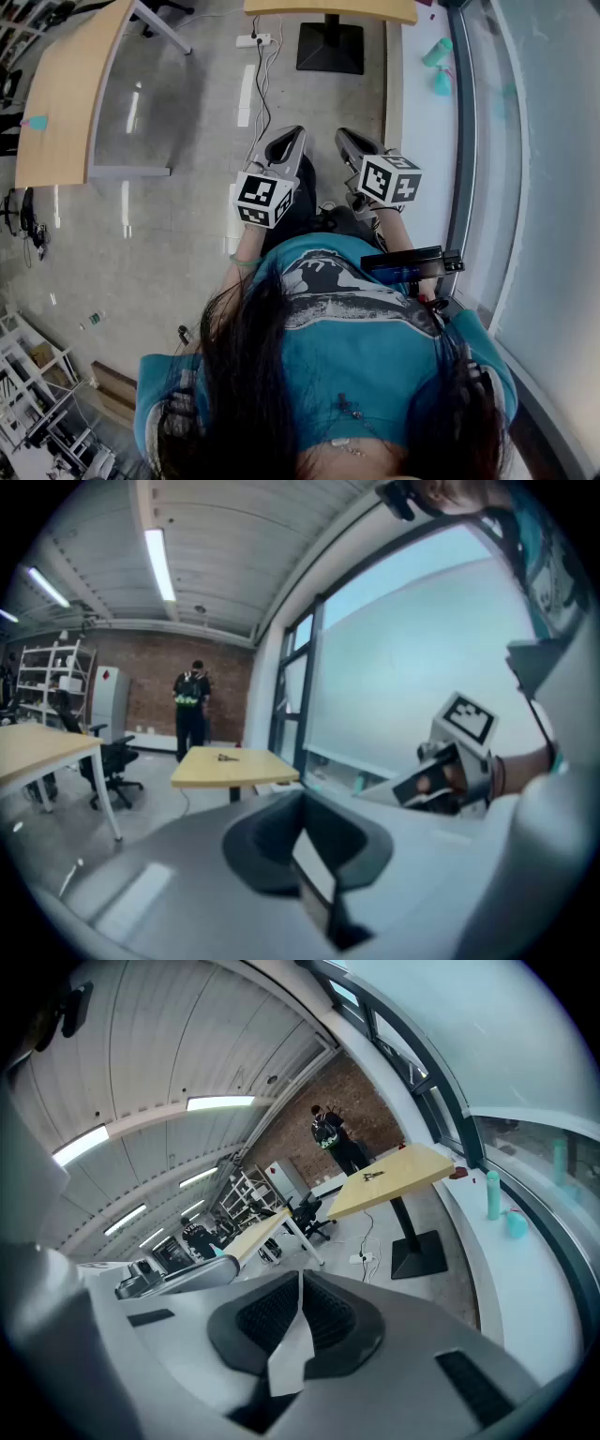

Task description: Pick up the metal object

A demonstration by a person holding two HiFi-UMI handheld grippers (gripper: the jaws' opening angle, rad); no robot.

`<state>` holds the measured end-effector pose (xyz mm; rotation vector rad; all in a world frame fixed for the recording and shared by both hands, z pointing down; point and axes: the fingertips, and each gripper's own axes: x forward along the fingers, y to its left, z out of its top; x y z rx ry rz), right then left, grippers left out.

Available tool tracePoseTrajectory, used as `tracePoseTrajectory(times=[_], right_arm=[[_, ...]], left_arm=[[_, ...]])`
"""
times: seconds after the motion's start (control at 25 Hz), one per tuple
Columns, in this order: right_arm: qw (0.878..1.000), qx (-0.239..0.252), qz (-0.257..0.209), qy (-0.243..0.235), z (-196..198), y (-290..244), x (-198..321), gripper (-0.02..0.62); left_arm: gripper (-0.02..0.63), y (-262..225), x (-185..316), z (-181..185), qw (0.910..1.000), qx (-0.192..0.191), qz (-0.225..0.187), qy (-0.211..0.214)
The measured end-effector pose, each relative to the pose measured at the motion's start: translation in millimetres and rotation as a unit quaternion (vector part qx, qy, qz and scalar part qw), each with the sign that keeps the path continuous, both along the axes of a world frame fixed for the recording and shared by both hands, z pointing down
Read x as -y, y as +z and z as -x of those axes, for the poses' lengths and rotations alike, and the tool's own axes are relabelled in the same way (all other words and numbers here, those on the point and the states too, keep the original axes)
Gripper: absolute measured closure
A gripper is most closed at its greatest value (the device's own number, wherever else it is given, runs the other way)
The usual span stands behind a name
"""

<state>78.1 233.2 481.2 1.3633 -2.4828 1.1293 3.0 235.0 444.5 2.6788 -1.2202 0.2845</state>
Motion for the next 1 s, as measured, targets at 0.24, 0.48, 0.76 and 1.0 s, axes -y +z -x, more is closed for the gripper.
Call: tracePoseTrajectory(times=[0.24, 0.48, 0.76, 1.0], right_arm=[[1.000, -0.022, -0.004, -0.008, 2, 11, 57, 0.572], [0.999, -0.011, 0.014, 0.029, -1, -1, 144, 0.572], [0.999, -0.016, 0.025, 0.037, 34, 3, 244, 0.572], [0.998, -0.026, 0.040, 0.049, 61, 3, 296, 0.572]], left_arm=[[0.603, 14, 70, 7, 1.0000, -0.001, 0.009, 0.001], [0.603, 0, 163, 13, 0.9996, 0.007, 0.007, 0.025], [0.603, 2, 268, 46, 0.9993, 0.002, 0.012, 0.036], [0.603, 2, 329, 79, 0.9988, -0.003, 0.019, 0.045]])
